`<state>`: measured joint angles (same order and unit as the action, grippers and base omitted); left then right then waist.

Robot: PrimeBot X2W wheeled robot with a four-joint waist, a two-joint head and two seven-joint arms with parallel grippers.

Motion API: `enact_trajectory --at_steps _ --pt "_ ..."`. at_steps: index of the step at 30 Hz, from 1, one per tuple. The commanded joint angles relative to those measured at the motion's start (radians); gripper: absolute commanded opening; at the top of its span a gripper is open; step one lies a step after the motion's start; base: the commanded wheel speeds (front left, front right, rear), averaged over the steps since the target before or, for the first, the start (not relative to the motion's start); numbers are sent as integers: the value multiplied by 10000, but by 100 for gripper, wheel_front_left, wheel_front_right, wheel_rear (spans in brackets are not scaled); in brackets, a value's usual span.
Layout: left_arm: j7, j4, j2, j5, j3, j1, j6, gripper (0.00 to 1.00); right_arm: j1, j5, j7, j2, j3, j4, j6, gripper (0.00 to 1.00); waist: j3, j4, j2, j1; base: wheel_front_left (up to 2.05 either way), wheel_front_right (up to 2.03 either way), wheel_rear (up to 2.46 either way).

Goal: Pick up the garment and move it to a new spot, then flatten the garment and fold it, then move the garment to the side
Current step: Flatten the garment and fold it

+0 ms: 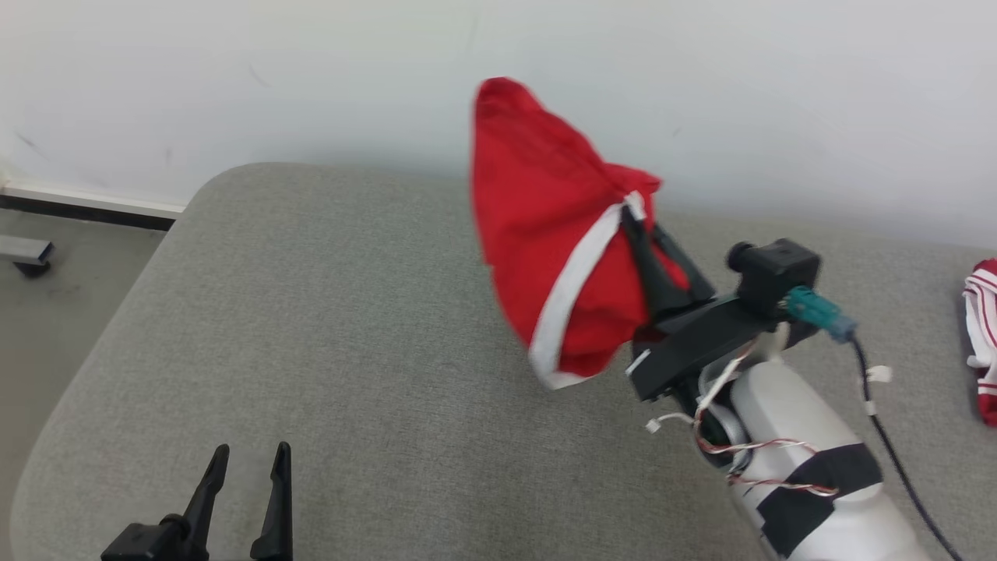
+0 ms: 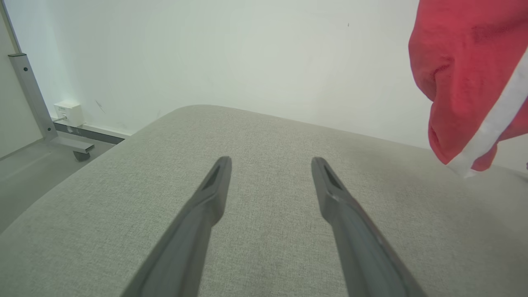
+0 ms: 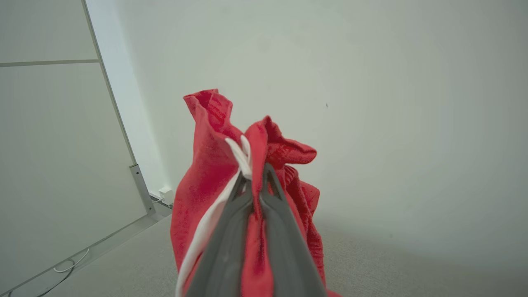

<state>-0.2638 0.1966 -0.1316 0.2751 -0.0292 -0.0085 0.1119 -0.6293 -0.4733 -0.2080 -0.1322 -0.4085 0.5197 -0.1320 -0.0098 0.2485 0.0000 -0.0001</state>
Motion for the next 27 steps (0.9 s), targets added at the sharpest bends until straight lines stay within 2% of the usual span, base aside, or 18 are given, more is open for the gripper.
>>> enact_trajectory --at_steps 1,7,15,16,17,21,27 --pt "-5 16 -24 -81 -6 70 -4 100 18 -61 13 75 -187 164 30 0 -56 133 0 1 0 0 0" --pt "-5 46 91 -64 -40 185 -49 100 709 -760 -235 422 -572 1208 30 0 3 194 0 1 0 0 0" --pt "-5 68 166 -38 -64 93 -41 100 1583 -993 -510 405 -562 2639 30 1 198 -32 0 1 0 0 0" --pt "-5 70 161 -47 -65 73 -38 100 1627 -956 -531 367 -471 2716 30 82 212 -88 0 1 0 0 0" --pt "-5 61 154 -44 -47 60 -36 100 1695 -956 -560 353 -385 2745 30 100 217 -154 0 1 0 0 0" --pt "-5 -9 121 -108 -5 46 -49 100 1996 -693 -576 71 288 2145 30 100 202 -456 0 1 0 0 0" --pt "-5 -160 132 -205 90 135 -116 100 3197 28 -575 -236 1490 341 30 100 21 -841 0 1 0 0 0"
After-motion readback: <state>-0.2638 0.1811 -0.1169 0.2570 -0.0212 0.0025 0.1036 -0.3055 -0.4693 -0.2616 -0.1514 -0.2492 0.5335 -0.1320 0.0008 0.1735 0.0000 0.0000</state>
